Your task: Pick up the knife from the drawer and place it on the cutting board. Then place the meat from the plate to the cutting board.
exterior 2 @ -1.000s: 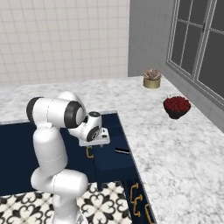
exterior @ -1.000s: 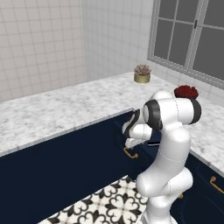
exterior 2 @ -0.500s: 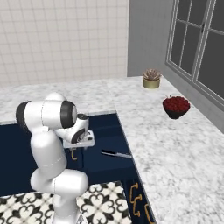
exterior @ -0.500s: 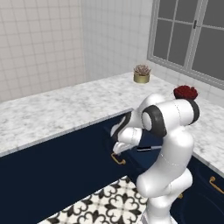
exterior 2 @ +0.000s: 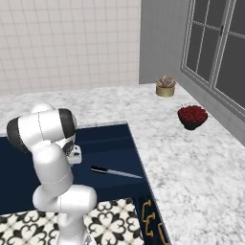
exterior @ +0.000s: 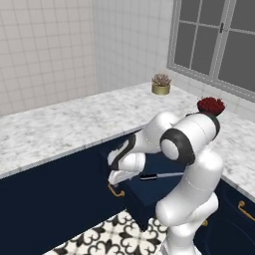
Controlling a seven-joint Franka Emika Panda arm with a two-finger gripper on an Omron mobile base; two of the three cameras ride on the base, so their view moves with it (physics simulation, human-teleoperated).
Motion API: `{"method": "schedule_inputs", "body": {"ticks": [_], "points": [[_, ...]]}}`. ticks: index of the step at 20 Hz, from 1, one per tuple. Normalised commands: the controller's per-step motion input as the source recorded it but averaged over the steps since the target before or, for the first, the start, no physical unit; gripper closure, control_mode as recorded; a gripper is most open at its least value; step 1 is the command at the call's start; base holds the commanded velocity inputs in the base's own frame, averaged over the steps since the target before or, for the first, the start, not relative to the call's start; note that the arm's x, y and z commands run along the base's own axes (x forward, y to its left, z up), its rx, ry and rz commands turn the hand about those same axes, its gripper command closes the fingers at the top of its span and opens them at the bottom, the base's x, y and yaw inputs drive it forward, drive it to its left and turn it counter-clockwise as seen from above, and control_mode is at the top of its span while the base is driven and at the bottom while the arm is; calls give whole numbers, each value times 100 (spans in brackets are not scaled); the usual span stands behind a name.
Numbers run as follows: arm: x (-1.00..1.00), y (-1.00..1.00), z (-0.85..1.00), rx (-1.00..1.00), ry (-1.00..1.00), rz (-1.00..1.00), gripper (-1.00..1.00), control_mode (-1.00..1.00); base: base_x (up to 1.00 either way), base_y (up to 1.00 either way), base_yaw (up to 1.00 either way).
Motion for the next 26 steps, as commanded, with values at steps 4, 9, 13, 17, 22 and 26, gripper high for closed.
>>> {"method": "schedule_inputs", "body": {"ticks": [4, 9, 13, 17, 22, 26], "points": [[-40, 12, 39, -4, 6, 3, -100, -100, 0, 0, 0], [-32, -43, 56, 0, 0, 13, -100, -100, 0, 0, 0], [-3, -42, 31, -3, 1, 18, -100, -100, 0, 0, 0], [0, -42, 9, -9, 0, 21, -100, -100, 0, 0, 0], [0, -31, 5, -12, -2, 16, -100, -100, 0, 0, 0], [0, -48, 0, -7, -3, 13, -100, -100, 0, 0, 0]]}}
